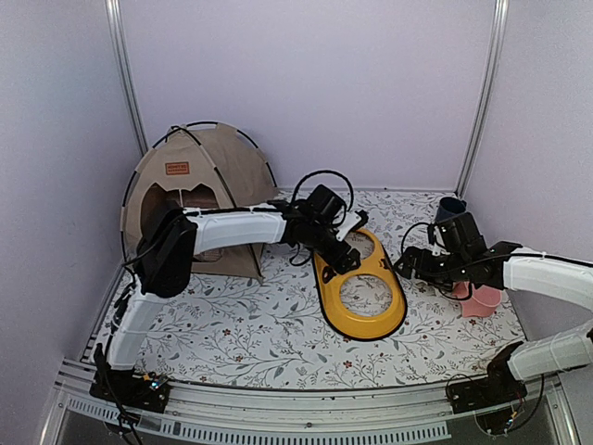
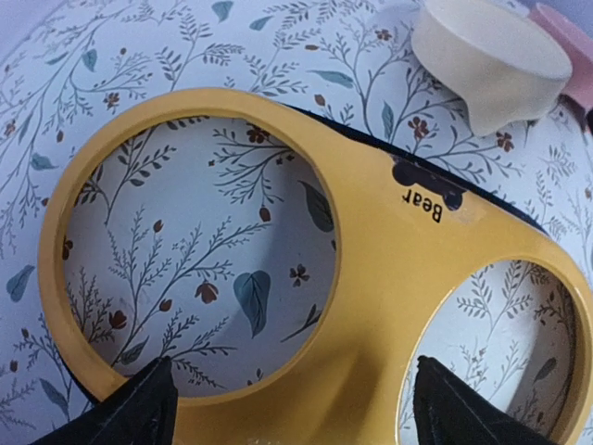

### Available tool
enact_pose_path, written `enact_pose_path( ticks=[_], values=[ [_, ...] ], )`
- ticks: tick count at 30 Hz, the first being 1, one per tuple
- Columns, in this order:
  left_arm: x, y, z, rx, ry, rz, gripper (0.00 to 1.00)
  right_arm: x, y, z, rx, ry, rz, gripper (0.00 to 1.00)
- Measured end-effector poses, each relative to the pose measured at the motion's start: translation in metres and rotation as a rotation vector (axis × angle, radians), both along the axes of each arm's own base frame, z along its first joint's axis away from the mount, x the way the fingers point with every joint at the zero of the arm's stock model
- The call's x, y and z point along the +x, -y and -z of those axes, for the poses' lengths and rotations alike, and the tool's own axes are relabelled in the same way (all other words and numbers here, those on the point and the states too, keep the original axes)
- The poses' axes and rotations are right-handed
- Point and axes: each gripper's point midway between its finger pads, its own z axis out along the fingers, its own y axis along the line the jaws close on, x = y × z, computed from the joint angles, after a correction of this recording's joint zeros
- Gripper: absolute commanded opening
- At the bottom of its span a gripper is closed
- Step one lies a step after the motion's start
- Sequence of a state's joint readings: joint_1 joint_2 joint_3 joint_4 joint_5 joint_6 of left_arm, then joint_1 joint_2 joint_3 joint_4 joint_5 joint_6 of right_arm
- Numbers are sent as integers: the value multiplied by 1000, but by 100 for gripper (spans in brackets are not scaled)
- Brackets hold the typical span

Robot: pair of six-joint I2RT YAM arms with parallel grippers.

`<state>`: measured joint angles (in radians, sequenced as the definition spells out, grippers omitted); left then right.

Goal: Set up the pet tent

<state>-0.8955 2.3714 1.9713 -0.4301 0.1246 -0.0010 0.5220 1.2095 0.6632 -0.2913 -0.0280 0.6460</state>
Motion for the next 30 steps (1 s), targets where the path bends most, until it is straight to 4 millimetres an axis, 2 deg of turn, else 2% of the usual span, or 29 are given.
enact_pose_path(
  ticks=[4,9,15,18,21,25,30],
  values=[
    [-5,15,3,32,40,76,93,8,12,-23,37,69,54,99],
    [-7,31,4,48,86,151,93,14,17,-34,45,104,70,99],
    [-9,37,24,87,97,220,89,22,14,-52,52,148,57,99],
    [-14,35,36,113,86,254,81,23,14,-57,50,162,49,99],
    [-14,34,44,138,96,274,63,24,13,-60,49,170,45,99],
    [-19,38,42,149,117,303,42,25,12,-64,50,179,42,99],
    [-26,42,38,179,146,279,29,28,11,-72,57,196,39,99]
  ],
)
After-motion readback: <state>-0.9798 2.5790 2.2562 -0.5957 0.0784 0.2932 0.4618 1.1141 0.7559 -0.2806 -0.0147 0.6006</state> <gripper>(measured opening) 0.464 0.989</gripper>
